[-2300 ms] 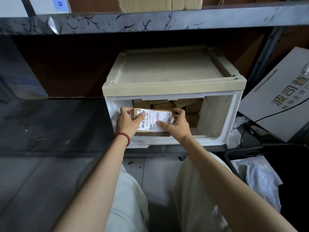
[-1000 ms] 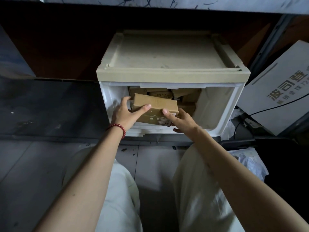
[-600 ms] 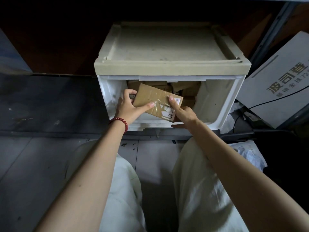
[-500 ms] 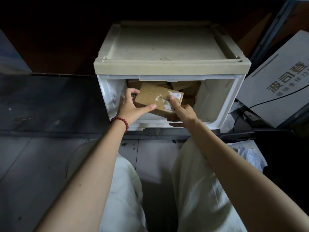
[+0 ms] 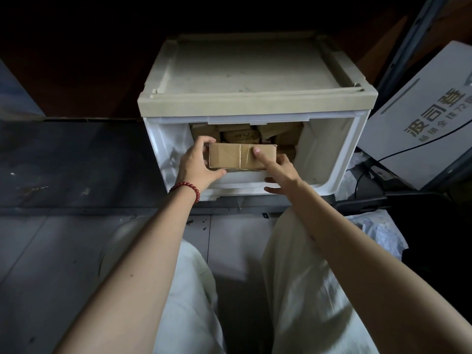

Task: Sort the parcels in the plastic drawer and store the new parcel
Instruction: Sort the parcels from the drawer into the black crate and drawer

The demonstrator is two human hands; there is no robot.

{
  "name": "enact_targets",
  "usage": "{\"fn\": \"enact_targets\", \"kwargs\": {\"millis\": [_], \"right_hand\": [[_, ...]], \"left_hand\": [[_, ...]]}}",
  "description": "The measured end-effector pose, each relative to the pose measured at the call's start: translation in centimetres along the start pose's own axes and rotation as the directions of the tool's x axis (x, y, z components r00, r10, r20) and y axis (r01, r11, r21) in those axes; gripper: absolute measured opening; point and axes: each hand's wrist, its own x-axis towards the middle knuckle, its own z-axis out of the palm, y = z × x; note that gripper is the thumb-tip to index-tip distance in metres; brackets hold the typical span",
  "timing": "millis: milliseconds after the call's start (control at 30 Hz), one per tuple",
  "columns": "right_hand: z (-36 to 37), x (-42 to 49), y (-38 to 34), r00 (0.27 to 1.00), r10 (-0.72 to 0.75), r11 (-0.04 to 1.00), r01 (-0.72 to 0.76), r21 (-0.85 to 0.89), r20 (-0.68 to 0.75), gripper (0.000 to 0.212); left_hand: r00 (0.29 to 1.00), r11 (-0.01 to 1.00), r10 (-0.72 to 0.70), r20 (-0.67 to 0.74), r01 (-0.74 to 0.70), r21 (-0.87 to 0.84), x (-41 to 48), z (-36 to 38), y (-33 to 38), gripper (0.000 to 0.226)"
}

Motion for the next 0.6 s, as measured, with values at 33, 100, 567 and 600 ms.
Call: {"fn": "enact_targets", "kwargs": {"millis": [33, 100, 567, 600], "right_hand": [[-0.4, 0.1, 0.1, 1.0, -0.017, 0.999, 0.017, -0.041, -0.012, 0.077], [-1.7, 0.2, 0.2, 0.998, -0.052, 0.997, 0.05, -0.054, -0.036, 0.076], [-9.3, -5.3, 7.0, 0.982, -0.156, 0.977, 0.169, 0.13, -0.11, 0.071], [-9.9, -5.9, 7.2, 0.98, -0.165, 0.975, 0.179, 0.132, -0.112, 0.075]], "left_hand": [[1.0, 1.0, 0.001, -0.017, -0.001, -0.003, 0.1, 0.1, 0.1, 0.07], [1.0, 1.0, -0.004, -0.004, 0.004, -0.025, 0.3, 0.3, 0.4, 0.07], [0.969, 0.96, -0.063, 0.239, 0.124, -0.249, -2.5, 6.8, 6.7, 0.065], [0.97, 0.966, -0.054, 0.235, 0.111, -0.234, -2.7, 7.4, 7.5, 0.063]]}}
